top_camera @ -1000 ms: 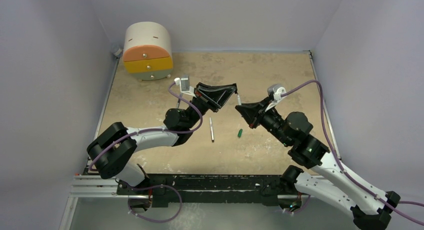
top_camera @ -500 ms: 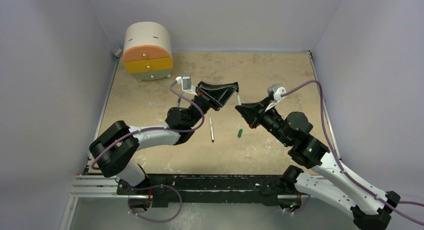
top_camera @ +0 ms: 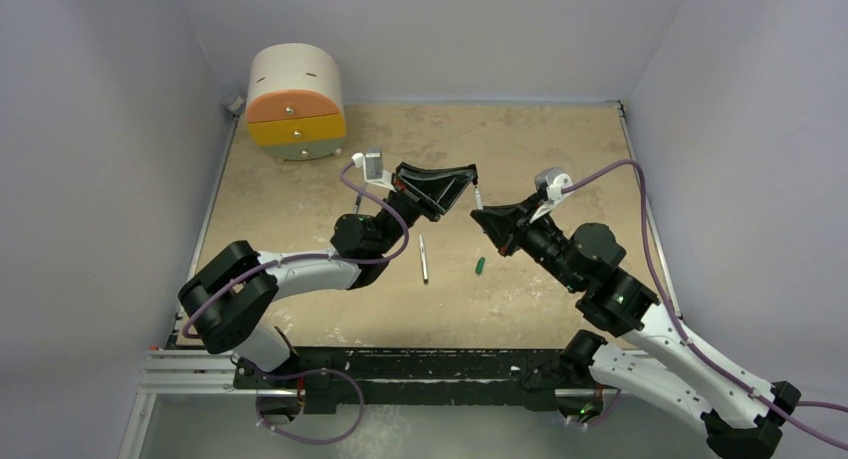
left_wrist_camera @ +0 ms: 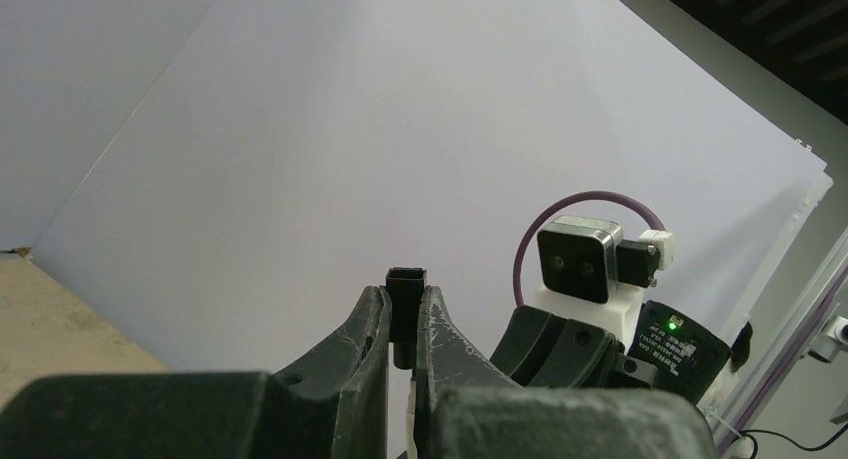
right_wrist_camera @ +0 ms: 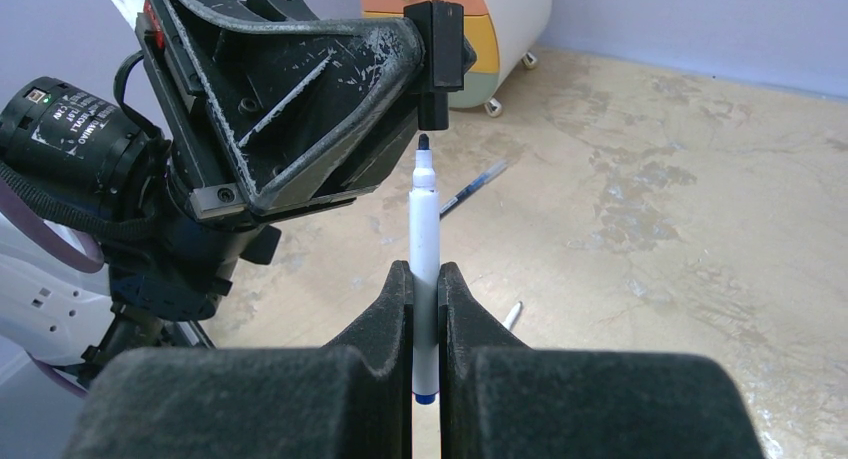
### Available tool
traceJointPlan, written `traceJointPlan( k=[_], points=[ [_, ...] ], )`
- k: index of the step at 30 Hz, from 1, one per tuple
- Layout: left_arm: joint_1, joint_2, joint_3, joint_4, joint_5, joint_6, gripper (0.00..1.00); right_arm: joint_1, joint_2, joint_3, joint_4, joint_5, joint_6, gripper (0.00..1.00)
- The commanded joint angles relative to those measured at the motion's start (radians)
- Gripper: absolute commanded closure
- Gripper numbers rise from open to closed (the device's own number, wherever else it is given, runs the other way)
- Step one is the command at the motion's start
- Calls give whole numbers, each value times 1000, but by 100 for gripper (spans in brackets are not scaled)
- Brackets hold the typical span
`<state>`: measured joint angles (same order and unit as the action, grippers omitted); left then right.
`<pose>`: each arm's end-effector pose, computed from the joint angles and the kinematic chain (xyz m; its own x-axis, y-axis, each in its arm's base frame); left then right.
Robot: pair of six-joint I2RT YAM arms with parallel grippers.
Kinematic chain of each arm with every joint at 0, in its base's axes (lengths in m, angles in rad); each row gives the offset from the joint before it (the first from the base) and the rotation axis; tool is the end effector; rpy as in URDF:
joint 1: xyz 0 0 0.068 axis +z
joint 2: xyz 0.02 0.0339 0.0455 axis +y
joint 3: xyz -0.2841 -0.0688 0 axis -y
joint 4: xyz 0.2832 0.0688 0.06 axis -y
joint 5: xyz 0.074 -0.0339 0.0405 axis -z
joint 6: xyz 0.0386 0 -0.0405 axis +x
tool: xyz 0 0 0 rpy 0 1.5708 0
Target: Insert the pens into the pen caps
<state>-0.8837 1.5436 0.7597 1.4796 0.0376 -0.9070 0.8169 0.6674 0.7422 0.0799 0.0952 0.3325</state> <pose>0.2156 -0.2650 0.3122 -0.3724 -0.7870 -0.4919 0.8075 -0.0135 -0.5898 0.1299 0.1330 0.3877 -0.1162 0.3509 -0.9292 -0.6596 0.6721 0.3364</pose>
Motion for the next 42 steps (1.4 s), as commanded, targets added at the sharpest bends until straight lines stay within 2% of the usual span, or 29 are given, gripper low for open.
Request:
traceJointPlan(
  k=[1, 26, 42],
  points=[
    [2, -26, 3, 74, 7, -9, 100, -3, -4, 42, 29, 24, -15, 100],
    [2, -5, -10, 79, 12, -48, 100, -2, 1, 68, 37, 26, -28, 100],
    [0, 13, 12, 35, 81, -86, 100, -4, 14, 82, 58, 48, -46, 100]
  ],
)
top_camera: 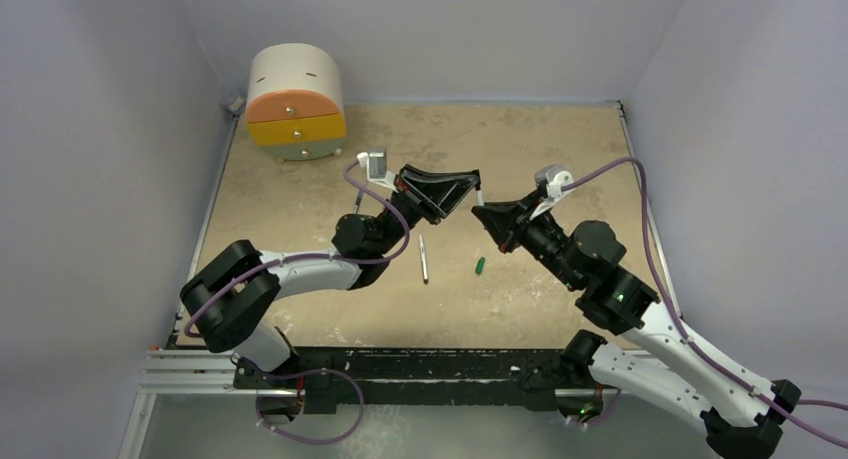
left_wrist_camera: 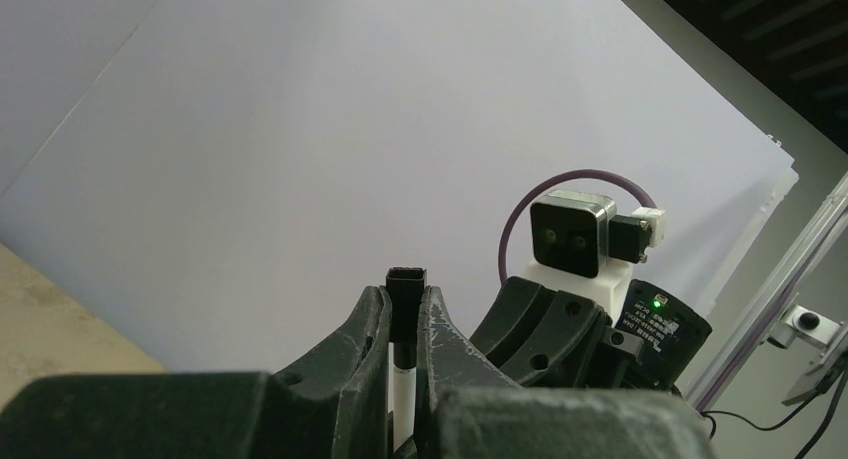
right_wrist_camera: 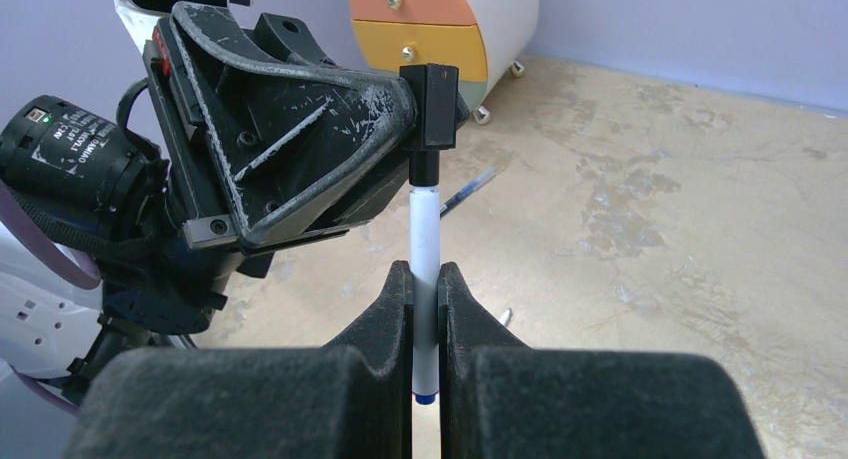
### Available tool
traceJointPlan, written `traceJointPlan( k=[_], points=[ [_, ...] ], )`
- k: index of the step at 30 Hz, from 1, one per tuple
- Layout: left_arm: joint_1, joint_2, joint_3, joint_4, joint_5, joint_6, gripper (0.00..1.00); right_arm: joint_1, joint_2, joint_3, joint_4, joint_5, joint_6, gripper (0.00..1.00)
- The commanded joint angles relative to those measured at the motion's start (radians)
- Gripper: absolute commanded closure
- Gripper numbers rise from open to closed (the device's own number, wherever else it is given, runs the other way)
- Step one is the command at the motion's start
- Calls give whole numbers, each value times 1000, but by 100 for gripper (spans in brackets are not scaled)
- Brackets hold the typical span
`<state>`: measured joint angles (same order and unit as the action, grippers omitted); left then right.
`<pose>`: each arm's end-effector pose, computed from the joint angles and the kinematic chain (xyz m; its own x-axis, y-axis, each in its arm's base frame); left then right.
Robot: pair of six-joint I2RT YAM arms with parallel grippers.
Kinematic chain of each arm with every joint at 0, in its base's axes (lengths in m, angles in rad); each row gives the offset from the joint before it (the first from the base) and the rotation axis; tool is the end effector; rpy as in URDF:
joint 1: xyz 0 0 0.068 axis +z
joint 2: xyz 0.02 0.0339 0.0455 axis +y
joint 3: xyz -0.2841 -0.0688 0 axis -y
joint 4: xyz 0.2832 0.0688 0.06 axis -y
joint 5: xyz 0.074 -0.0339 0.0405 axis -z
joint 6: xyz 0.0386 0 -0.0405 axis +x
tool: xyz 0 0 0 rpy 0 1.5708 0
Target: Insert the pens into the pen caps
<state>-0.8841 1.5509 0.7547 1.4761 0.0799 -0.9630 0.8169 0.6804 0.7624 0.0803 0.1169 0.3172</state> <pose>0.2149 -0.2670 0.3078 -0.4375 -0.7570 -0.4853 0.7899 -0.0657 -0.6097 0.1315 0.1335 0.3934 -0.0962 0.3501 -0.9317 -0.6476 0.6889 0.3257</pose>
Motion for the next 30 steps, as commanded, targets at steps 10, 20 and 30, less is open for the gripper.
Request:
traceJointPlan(
  k=[10, 20, 30],
  points=[
    [-16, 28, 28, 32, 124, -38, 100, -4, 9, 79, 63, 37, -54, 100],
    [-156, 12, 90, -179, 97, 140, 100, -3, 15, 106, 75, 43, -81, 100],
    [-161, 38, 82, -157, 166, 147, 100, -3, -3, 149, 36, 55, -116, 100]
  ],
)
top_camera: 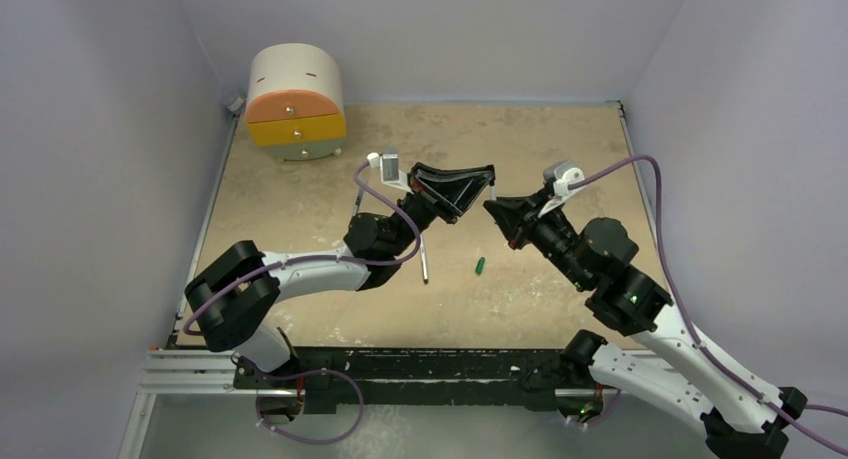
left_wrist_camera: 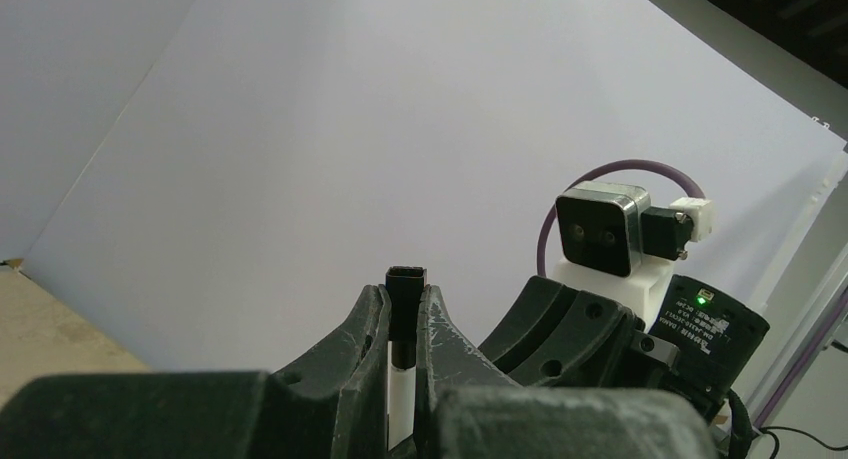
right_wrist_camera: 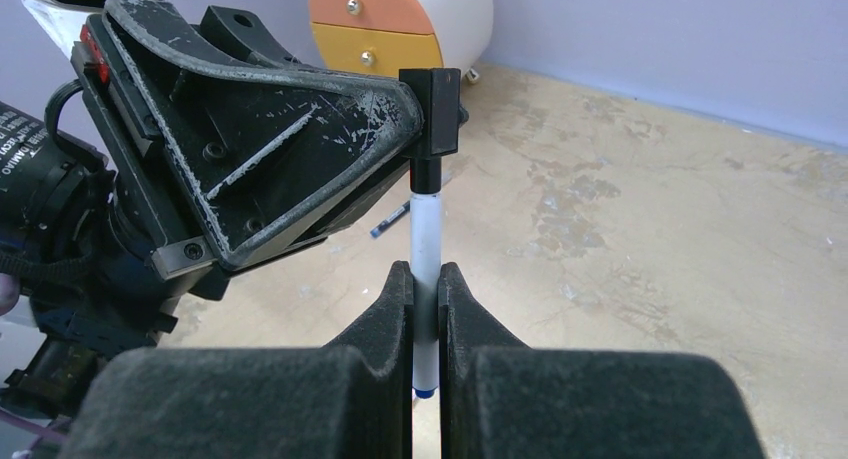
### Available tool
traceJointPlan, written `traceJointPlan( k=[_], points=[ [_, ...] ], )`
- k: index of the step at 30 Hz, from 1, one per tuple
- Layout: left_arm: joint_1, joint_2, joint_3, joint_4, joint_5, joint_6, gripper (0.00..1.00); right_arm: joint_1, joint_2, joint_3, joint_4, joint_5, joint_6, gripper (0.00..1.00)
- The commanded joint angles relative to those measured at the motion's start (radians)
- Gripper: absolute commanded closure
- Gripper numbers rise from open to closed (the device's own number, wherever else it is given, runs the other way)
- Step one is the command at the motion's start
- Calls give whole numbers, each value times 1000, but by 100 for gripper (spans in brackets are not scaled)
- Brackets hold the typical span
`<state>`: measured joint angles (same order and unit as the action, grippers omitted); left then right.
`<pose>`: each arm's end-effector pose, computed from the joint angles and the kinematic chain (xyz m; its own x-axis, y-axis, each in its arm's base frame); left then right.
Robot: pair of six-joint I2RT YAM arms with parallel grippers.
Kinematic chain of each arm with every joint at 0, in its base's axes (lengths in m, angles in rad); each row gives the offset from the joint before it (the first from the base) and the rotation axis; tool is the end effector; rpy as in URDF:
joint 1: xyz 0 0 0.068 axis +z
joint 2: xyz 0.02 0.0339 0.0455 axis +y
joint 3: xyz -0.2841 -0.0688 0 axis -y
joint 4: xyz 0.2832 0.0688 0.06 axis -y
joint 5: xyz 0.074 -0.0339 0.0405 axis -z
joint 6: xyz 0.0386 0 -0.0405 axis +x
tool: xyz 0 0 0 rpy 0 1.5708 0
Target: Insert the pens into the pen caps
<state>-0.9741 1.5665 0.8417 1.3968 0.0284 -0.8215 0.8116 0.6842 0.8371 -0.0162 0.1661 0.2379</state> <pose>0.2006 -0.2973 0.3248 -0.3763 -0.7485 -0.5460 0.8278 -0.0070 -0.5609 0.1296 0.1274 0.4108 -0.0509 0.2840 -0.9575 -0.6078 0.7519 0.2554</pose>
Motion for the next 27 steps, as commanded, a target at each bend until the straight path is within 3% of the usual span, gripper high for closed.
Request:
traceJointPlan(
  k=[1, 8, 27],
  points=[
    [-73, 23, -7, -81, 223, 7, 100, 3, -9, 73, 131, 8, -40, 100],
    [-112, 23, -13, -148, 224, 60, 100, 3, -6, 86, 139, 16, -54, 100],
    [-128, 72, -83, -100, 218, 32, 100, 1, 36, 184, 109, 56, -124, 100]
  ],
)
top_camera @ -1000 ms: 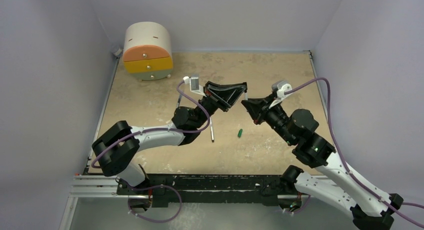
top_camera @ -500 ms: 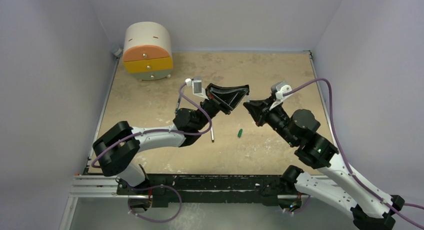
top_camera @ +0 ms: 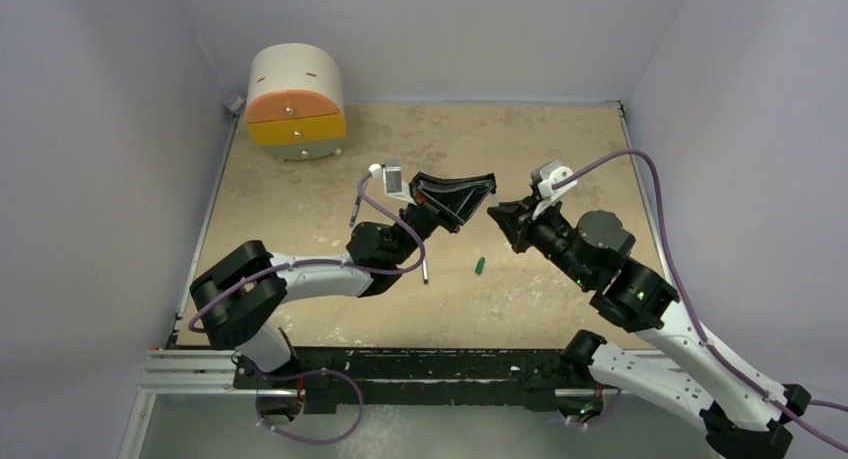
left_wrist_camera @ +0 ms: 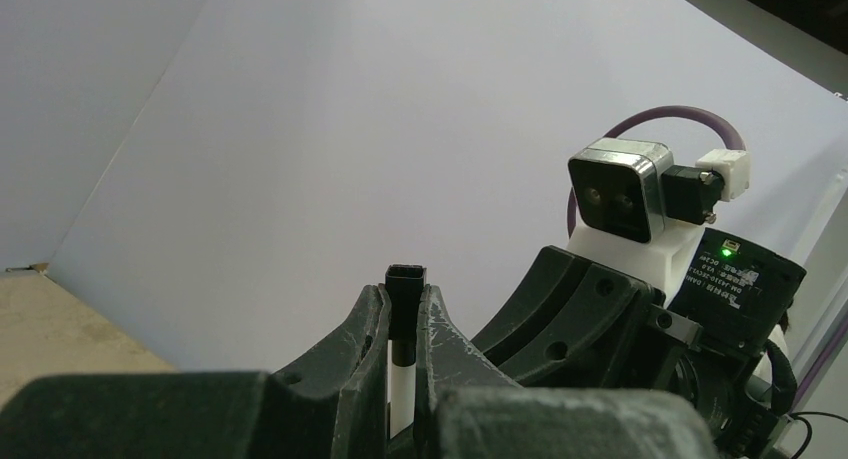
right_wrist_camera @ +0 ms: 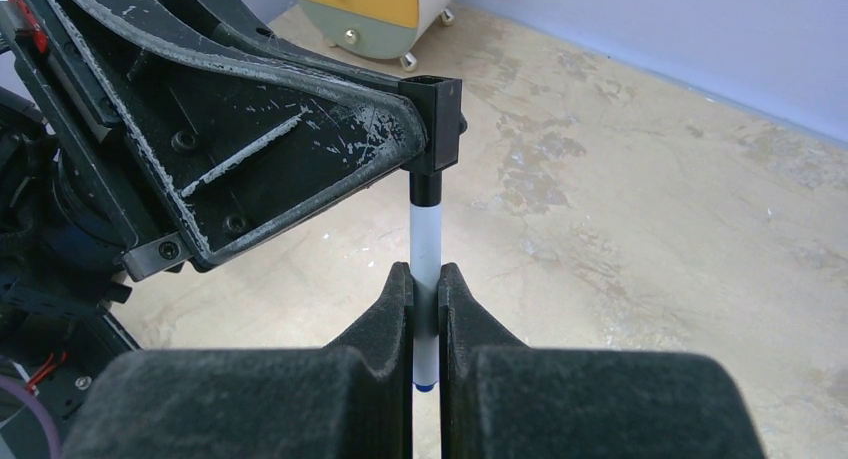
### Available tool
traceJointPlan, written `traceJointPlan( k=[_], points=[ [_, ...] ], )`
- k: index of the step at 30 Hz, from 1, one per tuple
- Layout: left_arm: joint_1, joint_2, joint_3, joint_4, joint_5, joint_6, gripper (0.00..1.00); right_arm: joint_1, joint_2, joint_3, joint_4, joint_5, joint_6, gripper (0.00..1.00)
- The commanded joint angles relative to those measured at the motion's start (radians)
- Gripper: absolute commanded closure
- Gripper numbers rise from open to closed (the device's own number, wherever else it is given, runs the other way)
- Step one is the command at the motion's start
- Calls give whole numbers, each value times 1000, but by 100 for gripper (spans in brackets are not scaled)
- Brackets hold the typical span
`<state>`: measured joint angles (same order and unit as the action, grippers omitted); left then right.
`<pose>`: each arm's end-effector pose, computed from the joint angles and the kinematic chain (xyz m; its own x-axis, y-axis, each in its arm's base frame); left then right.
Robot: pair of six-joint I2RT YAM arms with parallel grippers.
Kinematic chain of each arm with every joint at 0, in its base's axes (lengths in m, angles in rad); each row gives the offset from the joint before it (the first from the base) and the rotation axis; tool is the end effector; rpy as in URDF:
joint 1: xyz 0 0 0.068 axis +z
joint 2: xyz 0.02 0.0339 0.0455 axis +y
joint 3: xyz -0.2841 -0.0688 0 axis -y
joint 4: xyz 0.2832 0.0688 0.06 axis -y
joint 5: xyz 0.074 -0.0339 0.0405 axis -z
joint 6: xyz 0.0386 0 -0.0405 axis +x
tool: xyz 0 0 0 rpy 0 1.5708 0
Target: Insert the pens into the pen caps
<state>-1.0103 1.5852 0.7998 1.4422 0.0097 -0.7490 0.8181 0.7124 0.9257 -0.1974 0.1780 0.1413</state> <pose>0.1889 -0.3017 0.3085 -0.3418 -0.7363 -0.5840 0.8443 0.0324 -0.5349 0.1288 0.1275 0.4196 -0.0734 0.1244 -0.9895 -0.5929 0.7924 0.1436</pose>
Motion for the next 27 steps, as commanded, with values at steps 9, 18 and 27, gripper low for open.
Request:
traceJointPlan(
  k=[9, 18, 27],
  points=[
    [-96, 31, -42, -176, 206, -29, 100, -5, 6, 97, 296, 51, -25, 100],
    [-77, -105, -37, -286, 136, 65, 62, -5, -53, 8, 304, 20, 46, 100],
    [-75, -128, -79, -245, 130, 43, 63, -5, -52, 6, 300, 2, 45, 100]
  ],
)
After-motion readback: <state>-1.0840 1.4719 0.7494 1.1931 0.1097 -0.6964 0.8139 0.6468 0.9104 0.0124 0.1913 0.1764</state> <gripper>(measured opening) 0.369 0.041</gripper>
